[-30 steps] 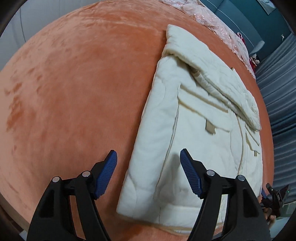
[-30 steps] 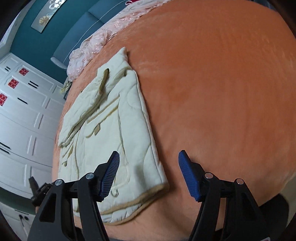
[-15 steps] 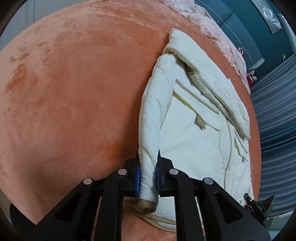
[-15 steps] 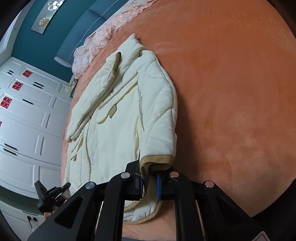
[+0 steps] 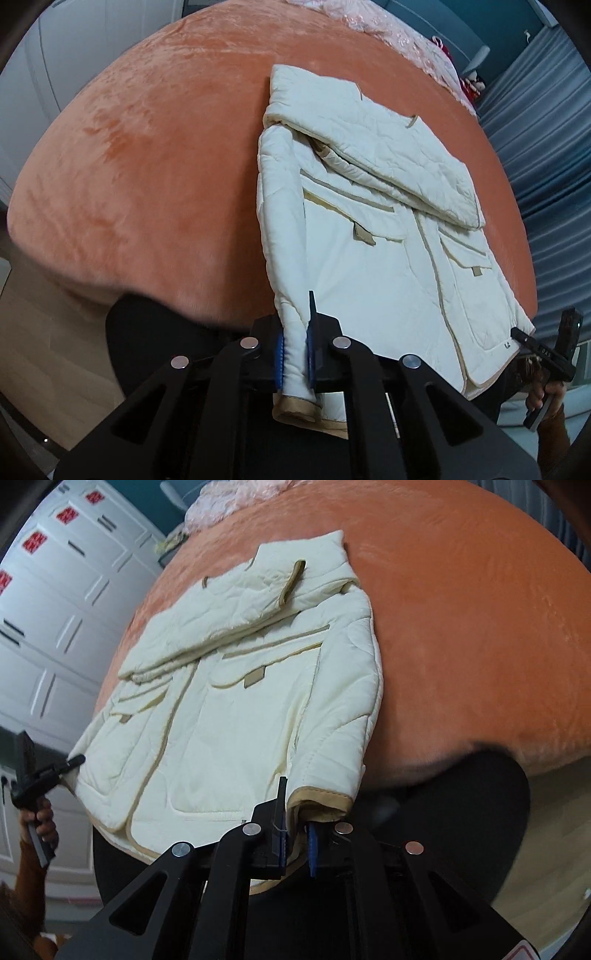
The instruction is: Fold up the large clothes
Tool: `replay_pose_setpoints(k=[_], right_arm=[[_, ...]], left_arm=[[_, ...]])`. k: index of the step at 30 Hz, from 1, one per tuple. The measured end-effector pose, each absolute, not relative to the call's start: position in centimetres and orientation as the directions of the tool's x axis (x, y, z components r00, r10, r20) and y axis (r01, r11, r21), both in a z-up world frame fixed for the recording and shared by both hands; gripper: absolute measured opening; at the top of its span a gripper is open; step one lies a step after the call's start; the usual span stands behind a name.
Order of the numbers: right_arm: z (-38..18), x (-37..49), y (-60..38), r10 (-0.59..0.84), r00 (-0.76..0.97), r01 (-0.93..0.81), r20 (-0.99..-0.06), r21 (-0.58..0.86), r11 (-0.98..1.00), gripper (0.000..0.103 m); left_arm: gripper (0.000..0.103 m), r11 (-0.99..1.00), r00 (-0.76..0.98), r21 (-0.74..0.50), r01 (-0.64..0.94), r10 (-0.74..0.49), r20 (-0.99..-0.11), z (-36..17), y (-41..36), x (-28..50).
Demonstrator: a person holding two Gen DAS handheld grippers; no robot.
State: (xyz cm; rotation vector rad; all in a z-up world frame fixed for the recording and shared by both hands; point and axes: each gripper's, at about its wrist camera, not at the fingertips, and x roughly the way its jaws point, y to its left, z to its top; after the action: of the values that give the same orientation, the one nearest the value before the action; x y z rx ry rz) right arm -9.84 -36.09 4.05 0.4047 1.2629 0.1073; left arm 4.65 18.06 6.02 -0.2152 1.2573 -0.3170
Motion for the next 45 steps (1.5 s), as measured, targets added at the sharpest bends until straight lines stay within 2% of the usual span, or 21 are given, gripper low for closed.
replay_pose_setpoints(k=[5, 8, 10, 16, 20, 23, 29, 35, 37, 39, 41, 45], right_arm=[[5.7, -16.4, -34.5, 0.335, 0.176, 0.130, -0.926, 0.359, 0.924, 0.007], [7.1, -16.9, -34.6, 0.345, 0.205, 0.129, -0.916, 0.375, 0.918, 0.007], [8.9, -15.6, -35.4, 0.343, 0.282, 0.119, -0.896, 0.388, 0.914, 0.007], [15.6, -8.7, -38.3, 0.272, 0.625, 0.103, -0.732, 0.423, 0.900, 0.007], [15.4, -2.9, -40.3, 0.220, 0.733, 0.148, -0.643, 0.467, 0.872, 0.007], [13.8, 1.6, -40.6, 0.178, 0.759, 0.185, -0.626, 0.470, 0.863, 0.007], [10.4, 7.2, -40.2, 0.094, 0.776, 0.246, -0.624, 0.436, 0.866, 0.009], [9.2, 8.3, -41.5, 0.072, 0.813, 0.287, -0.577, 0.505, 0.814, 0.022], [9.7, 7.7, -42.1, 0.039, 0.848, 0.292, -0.528, 0.529, 0.797, 0.032], [10.4, 6.9, -42.6, 0.006, 0.873, 0.290, -0.487, 0.529, 0.797, 0.050], [10.5, 6.6, -42.5, 0.000, 0.874, 0.284, -0.485, 0.512, 0.810, 0.056], [9.1, 5.9, -42.3, 0.010, 0.838, 0.282, -0.545, 0.449, 0.848, 0.057]], left_arm=[[0.007, 0.946, 0.161, -0.310, 0.091, -0.321, -0.933, 7.2, 20.6, -3.1], [0.007, 0.944, 0.185, -0.322, 0.078, -0.331, -0.925, 8.9, 21.0, -5.1], [0.007, 0.934, 0.243, -0.348, 0.083, -0.358, -0.901, 10.5, 20.9, -4.9], [0.007, 0.921, 0.490, -0.340, 0.191, -0.390, -0.780, 16.9, 18.7, 0.2], [0.007, 0.925, 0.607, -0.318, 0.209, -0.377, -0.699, 18.4, 16.5, 5.3], [0.007, 0.935, 0.632, -0.312, 0.170, -0.346, -0.693, 17.4, 15.1, 9.6], [0.009, 0.969, 0.618, -0.225, 0.106, -0.241, -0.748, 13.5, 12.5, 16.6], [0.011, 0.978, 0.582, -0.197, 0.069, -0.200, -0.788, 9.9, 12.3, 20.7], [0.012, 0.974, 0.590, -0.223, 0.051, -0.209, -0.780, 9.6, 12.9, 21.0], [0.016, 0.963, 0.598, -0.264, 0.050, -0.240, -0.765, 9.8, 13.5, 20.8], [0.020, 0.960, 0.628, -0.272, 0.067, -0.253, -0.736, 10.3, 13.5, 20.1], [0.021, 0.971, 0.676, -0.222, 0.088, -0.222, -0.703, 10.9, 12.5, 19.2]])
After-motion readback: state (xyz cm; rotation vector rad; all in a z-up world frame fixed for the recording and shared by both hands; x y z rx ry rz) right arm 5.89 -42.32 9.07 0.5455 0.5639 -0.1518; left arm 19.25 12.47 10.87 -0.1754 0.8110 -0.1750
